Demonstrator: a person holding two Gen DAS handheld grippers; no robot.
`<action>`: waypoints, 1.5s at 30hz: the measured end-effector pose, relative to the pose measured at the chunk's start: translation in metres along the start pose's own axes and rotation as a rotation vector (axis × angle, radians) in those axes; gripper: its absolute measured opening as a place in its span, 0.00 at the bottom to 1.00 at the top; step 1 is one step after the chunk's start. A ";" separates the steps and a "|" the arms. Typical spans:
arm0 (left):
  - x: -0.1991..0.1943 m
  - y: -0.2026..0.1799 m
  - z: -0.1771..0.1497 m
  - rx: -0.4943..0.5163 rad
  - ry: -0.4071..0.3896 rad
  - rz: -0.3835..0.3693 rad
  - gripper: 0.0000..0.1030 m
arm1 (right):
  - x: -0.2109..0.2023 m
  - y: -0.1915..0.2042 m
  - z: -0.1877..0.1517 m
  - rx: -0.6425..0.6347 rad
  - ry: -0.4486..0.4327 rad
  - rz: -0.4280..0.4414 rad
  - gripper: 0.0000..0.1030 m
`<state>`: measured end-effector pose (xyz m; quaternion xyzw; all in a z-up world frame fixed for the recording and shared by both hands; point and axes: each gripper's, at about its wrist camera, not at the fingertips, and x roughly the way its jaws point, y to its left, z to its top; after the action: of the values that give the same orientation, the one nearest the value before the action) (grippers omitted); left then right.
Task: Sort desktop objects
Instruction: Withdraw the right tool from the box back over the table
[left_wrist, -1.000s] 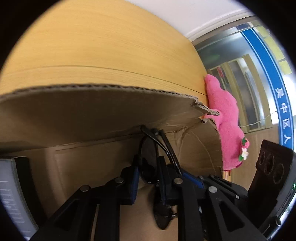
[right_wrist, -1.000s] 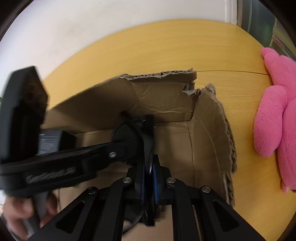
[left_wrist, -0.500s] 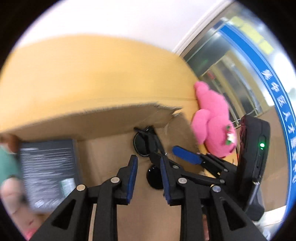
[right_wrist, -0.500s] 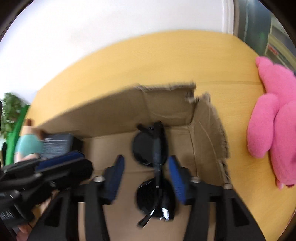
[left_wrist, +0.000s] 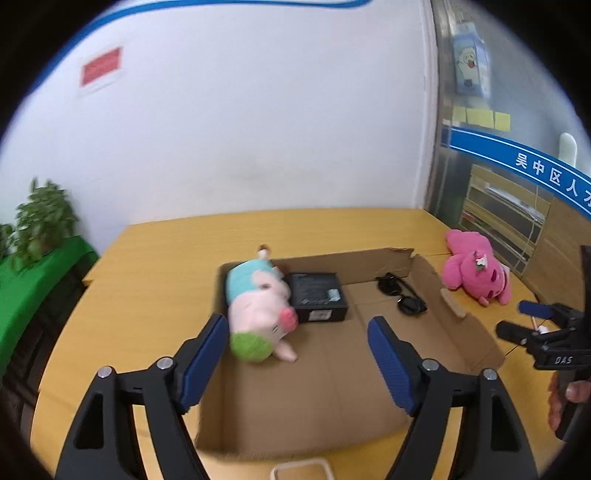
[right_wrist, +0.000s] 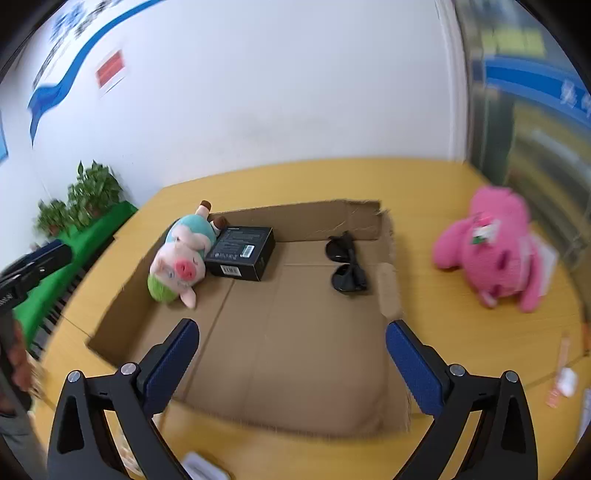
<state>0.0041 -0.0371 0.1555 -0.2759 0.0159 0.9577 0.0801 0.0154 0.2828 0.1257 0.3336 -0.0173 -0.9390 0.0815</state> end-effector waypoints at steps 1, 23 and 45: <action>-0.013 0.002 -0.015 -0.012 -0.013 0.035 0.76 | -0.005 0.008 -0.008 -0.008 -0.016 -0.016 1.00; -0.078 -0.015 -0.082 -0.062 -0.025 0.028 0.79 | -0.072 0.063 -0.075 -0.041 -0.080 -0.037 1.00; -0.076 -0.040 -0.094 -0.070 -0.005 -0.076 0.79 | -0.069 0.064 -0.069 -0.043 -0.049 -0.076 1.00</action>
<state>0.1234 -0.0157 0.1170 -0.2768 -0.0284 0.9546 0.1068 0.1210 0.2325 0.1205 0.3089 0.0135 -0.9496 0.0523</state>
